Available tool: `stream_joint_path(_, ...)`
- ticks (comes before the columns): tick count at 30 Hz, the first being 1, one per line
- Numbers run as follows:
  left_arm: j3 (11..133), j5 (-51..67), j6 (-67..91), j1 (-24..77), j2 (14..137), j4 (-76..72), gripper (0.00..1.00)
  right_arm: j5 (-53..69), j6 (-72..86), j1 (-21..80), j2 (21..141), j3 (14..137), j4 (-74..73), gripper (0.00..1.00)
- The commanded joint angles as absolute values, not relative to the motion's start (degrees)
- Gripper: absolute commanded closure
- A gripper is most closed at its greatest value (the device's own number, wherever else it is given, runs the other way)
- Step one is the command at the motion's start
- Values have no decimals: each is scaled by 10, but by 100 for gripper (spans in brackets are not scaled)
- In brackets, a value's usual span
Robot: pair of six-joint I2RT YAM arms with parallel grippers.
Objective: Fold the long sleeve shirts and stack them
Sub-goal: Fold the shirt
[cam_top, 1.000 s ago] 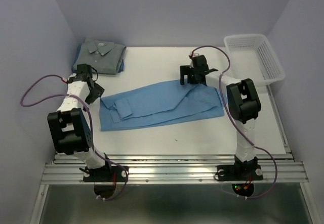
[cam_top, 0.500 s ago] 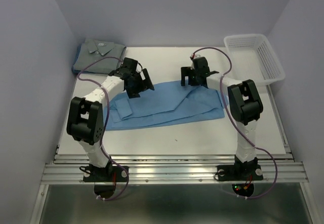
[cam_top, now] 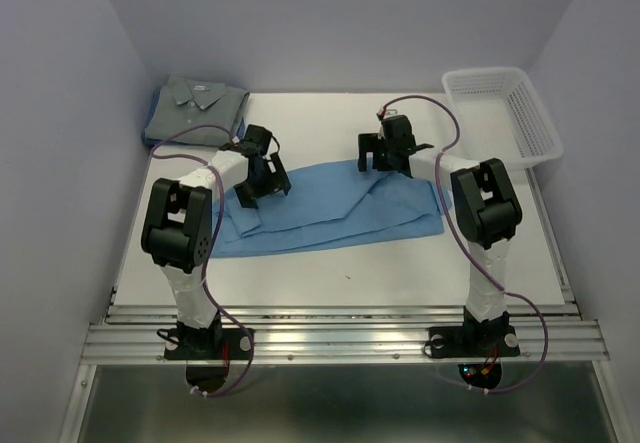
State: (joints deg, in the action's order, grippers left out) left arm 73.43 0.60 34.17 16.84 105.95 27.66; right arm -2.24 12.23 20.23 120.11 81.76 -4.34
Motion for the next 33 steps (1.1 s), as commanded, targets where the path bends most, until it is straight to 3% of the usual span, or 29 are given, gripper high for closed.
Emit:
stream_joint_path(1, 698, -41, 326, 136, 1023, 304, 1, -39, 135, 188, 1196, 793, -83, 0)
stream_joint_path(9, 651, -128, 333, 17, 941, 367, 1, -40, 134, 178, 1194, 779, -82, 0)
stream_joint_path(17, 691, -257, 381, -80, 897, 475, 1, -12, 111, 172, 1174, 774, -75, 0)
stream_joint_path(25, 685, 33, 323, -48, 824, 297, 1, 77, 62, 172, 1094, 806, -73, 0)
stream_joint_path(28, 716, 26, 330, -3, 872, 293, 1, 112, 83, 172, 1027, 752, -77, 0)
stream_joint_path(33, 781, 56, 316, 70, 986, 290, 1, 102, 147, 172, 915, 562, -65, 0)
